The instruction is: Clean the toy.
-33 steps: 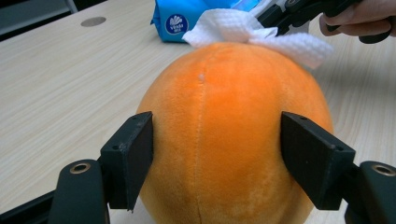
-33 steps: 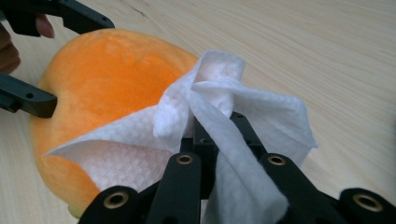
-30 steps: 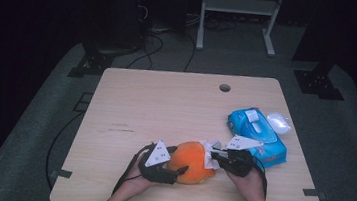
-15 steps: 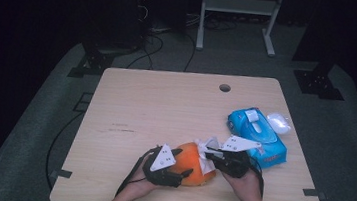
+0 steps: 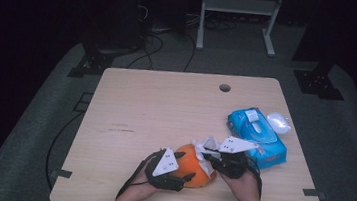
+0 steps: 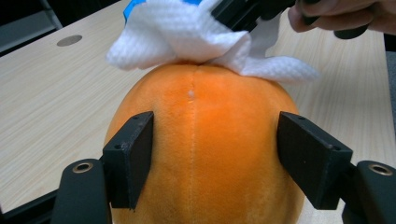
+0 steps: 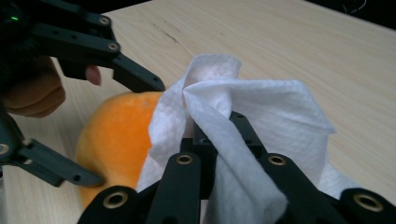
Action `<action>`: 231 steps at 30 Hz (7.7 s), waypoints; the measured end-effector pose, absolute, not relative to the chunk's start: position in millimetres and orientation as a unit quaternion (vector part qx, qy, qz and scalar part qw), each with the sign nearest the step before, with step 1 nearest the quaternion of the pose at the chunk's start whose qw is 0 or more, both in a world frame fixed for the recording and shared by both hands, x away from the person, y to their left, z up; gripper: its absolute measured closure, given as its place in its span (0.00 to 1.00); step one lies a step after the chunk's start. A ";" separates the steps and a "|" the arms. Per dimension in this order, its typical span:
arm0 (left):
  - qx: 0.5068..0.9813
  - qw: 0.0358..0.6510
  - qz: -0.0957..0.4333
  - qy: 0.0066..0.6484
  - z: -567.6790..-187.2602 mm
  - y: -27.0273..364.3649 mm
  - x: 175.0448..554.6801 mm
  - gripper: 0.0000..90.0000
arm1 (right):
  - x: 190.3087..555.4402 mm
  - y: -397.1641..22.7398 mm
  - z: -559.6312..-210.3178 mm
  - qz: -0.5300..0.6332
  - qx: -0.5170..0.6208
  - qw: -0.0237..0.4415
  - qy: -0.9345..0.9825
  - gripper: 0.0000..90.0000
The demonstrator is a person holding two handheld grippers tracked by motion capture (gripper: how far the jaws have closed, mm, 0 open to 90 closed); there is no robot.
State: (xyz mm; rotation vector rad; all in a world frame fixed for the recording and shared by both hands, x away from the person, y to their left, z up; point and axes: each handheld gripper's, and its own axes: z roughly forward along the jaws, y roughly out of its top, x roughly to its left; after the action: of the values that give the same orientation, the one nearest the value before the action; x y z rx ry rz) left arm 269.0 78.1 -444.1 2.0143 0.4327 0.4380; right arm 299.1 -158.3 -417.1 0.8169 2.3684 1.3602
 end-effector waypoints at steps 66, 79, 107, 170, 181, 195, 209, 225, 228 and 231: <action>0.807 0.520 0.108 0.259 -449.5 84.0 287.6 0.23 | 289.7 -159.0 -405.6 0.471 0.256 0.149 0.831 0.92; 0.829 0.473 0.259 0.151 -425.4 86.1 264.2 0.55 | 277.9 -144.8 -392.4 0.498 0.229 0.155 0.822 0.92; 0.829 0.470 0.254 0.168 -431.3 72.0 260.8 0.44 | 266.2 -128.0 -392.4 0.499 0.193 0.167 0.828 0.92; 0.836 0.484 0.213 0.149 -437.3 77.8 259.0 0.32 | 302.7 -173.9 -414.6 0.504 0.302 0.127 0.799 0.92; 0.829 0.491 0.128 0.234 -440.3 88.4 280.0 0.29 | 300.5 -169.2 -416.5 0.503 0.296 0.121 0.803 0.92; 0.819 0.499 0.225 0.172 -431.3 83.6 270.0 0.21 | 293.9 -161.5 -408.9 0.513 0.274 0.148 0.800 0.92; 0.826 0.484 0.216 0.191 -433.2 78.2 268.2 0.35 | 269.2 -131.3 -400.7 0.516 0.210 0.167 0.814 0.92; 0.820 0.488 0.222 0.199 -434.8 76.5 269.3 0.35 | 273.9 -141.2 -398.3 0.509 0.230 0.190 0.807 0.92; 0.826 0.477 0.244 0.175 -434.8 71.8 264.0 0.37 | 264.7 -124.9 -398.9 0.502 0.200 0.189 0.820 0.92; 0.826 0.477 0.247 0.169 -435.0 72.8 263.5 0.40 | 267.8 -128.3 -396.5 0.502 0.211 0.195 0.815 0.92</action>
State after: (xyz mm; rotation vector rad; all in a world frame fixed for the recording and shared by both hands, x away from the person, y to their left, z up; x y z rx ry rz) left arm 263.5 72.8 -435.0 2.0184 0.4124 0.6035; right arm 267.8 -128.3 -396.5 0.5927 2.2853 1.4085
